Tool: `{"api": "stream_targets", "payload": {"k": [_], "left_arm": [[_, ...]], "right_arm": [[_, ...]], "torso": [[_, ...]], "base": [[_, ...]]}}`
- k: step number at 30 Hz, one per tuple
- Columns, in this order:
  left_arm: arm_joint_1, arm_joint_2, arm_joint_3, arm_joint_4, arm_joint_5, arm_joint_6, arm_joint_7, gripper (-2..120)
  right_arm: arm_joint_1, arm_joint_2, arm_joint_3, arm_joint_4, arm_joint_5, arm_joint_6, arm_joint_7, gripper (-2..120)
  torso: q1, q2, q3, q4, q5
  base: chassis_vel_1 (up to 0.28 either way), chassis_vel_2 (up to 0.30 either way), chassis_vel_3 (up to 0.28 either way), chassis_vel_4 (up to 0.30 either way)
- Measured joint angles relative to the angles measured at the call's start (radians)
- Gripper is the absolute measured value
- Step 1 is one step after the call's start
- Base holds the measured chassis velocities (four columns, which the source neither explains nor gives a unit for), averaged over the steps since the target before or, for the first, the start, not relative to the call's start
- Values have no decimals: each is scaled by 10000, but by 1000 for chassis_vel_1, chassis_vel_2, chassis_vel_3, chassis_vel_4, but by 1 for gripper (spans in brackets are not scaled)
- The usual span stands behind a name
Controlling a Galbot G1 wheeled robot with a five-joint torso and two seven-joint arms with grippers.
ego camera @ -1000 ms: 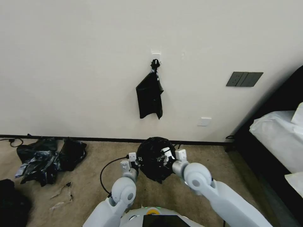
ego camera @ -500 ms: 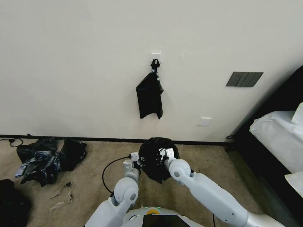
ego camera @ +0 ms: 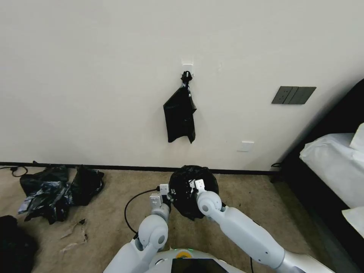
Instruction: Place a trash bag onto the trash bin.
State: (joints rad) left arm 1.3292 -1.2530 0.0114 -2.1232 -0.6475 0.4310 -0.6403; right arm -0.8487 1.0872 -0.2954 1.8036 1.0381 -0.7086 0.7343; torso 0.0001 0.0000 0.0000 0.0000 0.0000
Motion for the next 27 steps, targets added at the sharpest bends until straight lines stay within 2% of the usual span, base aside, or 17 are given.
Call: {"api": "stream_targets", "payload": {"k": [16, 27], "left_arm": [[54, 61, -2, -166, -40, 6, 45, 1], [120, 129, -2, -261, -58, 10, 150, 1]], "right_arm": [[205, 718, -366, -1228, -725, 13, -32, 0], [434, 893, -444, -1943, -757, 15, -35, 0]], "torso": [[0, 0, 0, 0, 0], [0, 0, 0, 0, 0]], "base": [[0, 0, 0, 0], [0, 0, 0, 0]]}}
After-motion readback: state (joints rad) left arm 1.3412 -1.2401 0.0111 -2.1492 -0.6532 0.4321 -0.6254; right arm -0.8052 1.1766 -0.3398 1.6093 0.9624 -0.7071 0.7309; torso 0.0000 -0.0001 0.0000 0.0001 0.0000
